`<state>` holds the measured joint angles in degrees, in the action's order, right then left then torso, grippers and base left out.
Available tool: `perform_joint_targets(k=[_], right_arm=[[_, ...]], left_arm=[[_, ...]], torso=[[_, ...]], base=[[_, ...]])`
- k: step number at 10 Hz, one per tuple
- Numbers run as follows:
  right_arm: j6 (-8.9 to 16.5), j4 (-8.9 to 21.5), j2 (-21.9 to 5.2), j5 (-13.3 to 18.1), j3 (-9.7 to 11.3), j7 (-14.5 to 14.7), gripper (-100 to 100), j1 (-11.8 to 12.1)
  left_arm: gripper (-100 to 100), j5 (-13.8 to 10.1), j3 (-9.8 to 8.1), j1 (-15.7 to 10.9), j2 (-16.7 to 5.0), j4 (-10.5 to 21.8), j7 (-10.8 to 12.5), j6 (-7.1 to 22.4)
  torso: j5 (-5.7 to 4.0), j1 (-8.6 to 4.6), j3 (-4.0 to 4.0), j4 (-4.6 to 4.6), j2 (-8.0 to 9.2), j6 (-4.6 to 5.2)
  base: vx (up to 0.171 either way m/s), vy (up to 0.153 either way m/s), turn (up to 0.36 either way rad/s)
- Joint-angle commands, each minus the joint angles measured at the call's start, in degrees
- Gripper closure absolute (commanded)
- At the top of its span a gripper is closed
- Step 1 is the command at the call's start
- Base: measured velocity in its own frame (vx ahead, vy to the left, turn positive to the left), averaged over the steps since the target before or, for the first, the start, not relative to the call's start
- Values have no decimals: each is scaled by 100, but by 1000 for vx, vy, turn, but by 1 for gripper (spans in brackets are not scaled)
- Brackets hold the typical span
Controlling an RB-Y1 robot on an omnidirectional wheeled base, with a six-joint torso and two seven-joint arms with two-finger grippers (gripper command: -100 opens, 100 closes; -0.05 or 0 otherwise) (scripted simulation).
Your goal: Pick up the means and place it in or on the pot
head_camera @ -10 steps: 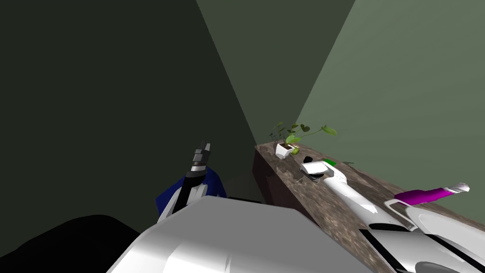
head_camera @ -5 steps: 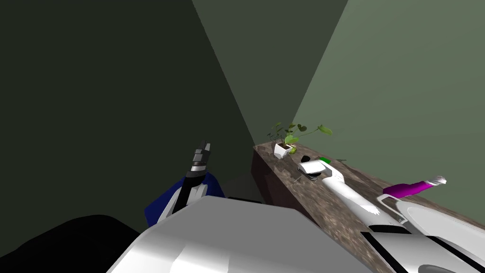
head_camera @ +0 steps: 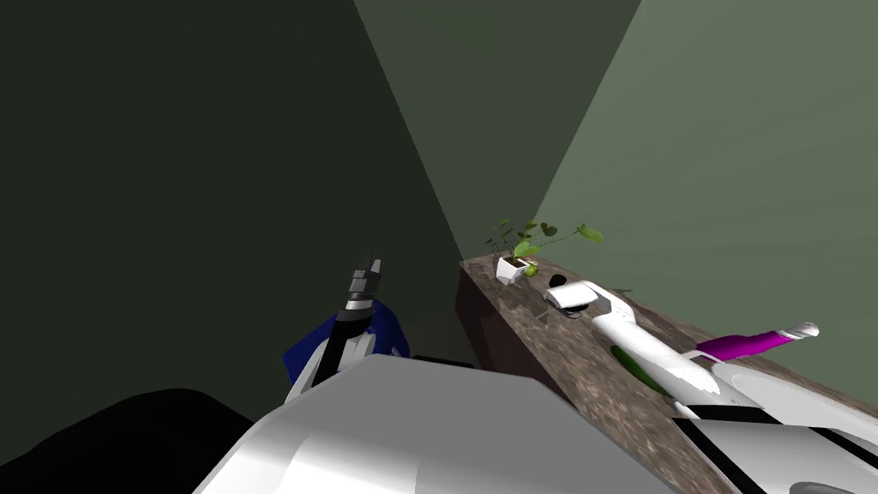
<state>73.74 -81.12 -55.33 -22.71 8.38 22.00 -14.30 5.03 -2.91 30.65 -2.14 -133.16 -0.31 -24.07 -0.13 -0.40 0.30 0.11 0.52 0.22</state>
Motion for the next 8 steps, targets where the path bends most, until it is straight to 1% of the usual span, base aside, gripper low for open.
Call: perform_joint_targets(k=[1, 2, 4, 5, 7, 8], right_arm=[[67, -173, -138, -13, 2, -6, 100, 15], [115, -280, -275, -45, -8, 16, 100, -7], [226, -470, -553, -131, -62, 87, 100, -48], [256, -510, -620, -157, -84, 110, 100, -57], [385, -624, -863, -272, -199, 223, 100, -86], [417, -641, -916, -303, -233, 254, 100, -91]], left_arm=[[0, 0, 0, 0, 0, 0, 0, 0], [0, 0, 0, 0, 0, 0, 0, 0], [0, 0, 0, -1, 0, 0, 0, 0], [0, 0, 0, -1, 0, 0, 0, 0], [0, 0, -1, -1, -1, 0, 0, 0], [0, 0, -1, 0, -1, 0, 0, 0]], torso=[[0, 0, 0, 0, 0, 0], [0, 2, -1, -1, 0, -1], [1, -9, 13, 3, 24, 4], [1, -24, 22, 7, 39, 11], [-2, -26, 21, 4, 39, 12], [-1, -34, 25, 7, 45, 16]], base=[[-108, -58, 48], [-125, -68, 53], [-192, -113, 41], [-182, -118, -14], [-196, -135, -41], [-172, -139, -59]])
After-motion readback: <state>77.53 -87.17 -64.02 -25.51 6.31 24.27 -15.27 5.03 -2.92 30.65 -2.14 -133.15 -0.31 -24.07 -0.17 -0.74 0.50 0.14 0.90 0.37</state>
